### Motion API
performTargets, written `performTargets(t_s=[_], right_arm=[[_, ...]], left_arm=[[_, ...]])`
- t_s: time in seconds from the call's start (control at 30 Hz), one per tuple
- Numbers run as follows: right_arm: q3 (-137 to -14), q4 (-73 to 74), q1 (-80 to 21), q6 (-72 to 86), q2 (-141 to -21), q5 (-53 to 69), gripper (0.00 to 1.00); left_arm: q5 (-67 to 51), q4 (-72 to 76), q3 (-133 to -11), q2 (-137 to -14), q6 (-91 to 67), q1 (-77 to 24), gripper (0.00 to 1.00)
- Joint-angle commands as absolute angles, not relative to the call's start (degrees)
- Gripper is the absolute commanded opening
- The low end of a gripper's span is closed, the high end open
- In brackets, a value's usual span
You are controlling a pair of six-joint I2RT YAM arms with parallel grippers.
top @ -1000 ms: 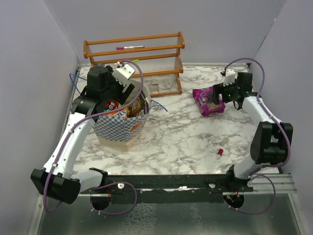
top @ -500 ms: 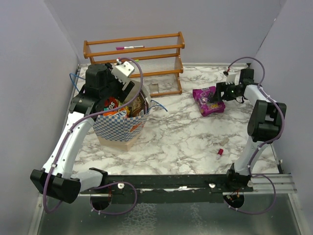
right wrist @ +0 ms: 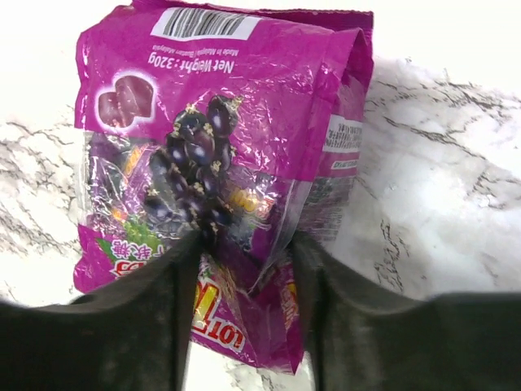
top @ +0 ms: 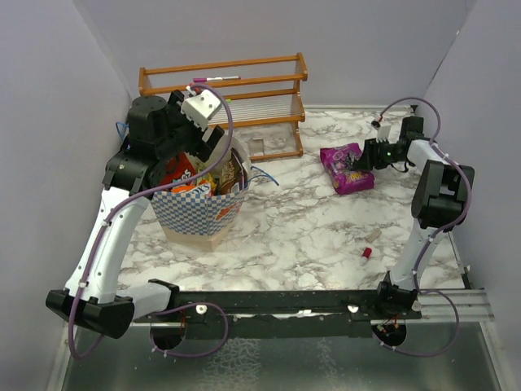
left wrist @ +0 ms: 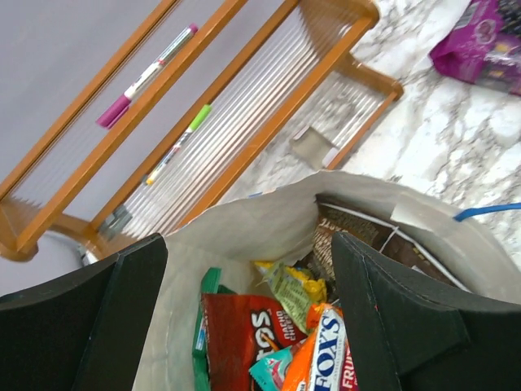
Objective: Place the snacks into the paper bag
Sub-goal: Pick up the snack from the center of the board.
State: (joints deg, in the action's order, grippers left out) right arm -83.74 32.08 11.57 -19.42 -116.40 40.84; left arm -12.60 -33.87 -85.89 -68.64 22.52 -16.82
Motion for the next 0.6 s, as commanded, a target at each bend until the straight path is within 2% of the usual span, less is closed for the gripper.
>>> performTargets(t_s=[0.0, 0.13, 0.2, 0.57], right_arm=[[-85.18, 35.64, 11.25, -22.87, -118.89, 45.83, 0.36], [-84.76, 36.12, 11.26, -24.38, -117.43, 46.95, 0.12], [-85.06, 37.27, 11.25, -25.19, -116.53, 47.9, 0.03], [-81.08, 39.99, 11.25, -30.35, -102.94, 57.25, 0.01]], left_arm=[[-20.24, -32.11, -88.66, -68.71, 19.28, -16.43, 0.85], [-24.78, -29.89, -90.31, -69.96, 14.92, -16.37, 0.85], [-27.05, -29.06, -91.76, -70.99, 12.15, -16.47, 0.84], [-34.88, -22.99, -93.1, -74.26, 2.61, -18.49, 0.75]])
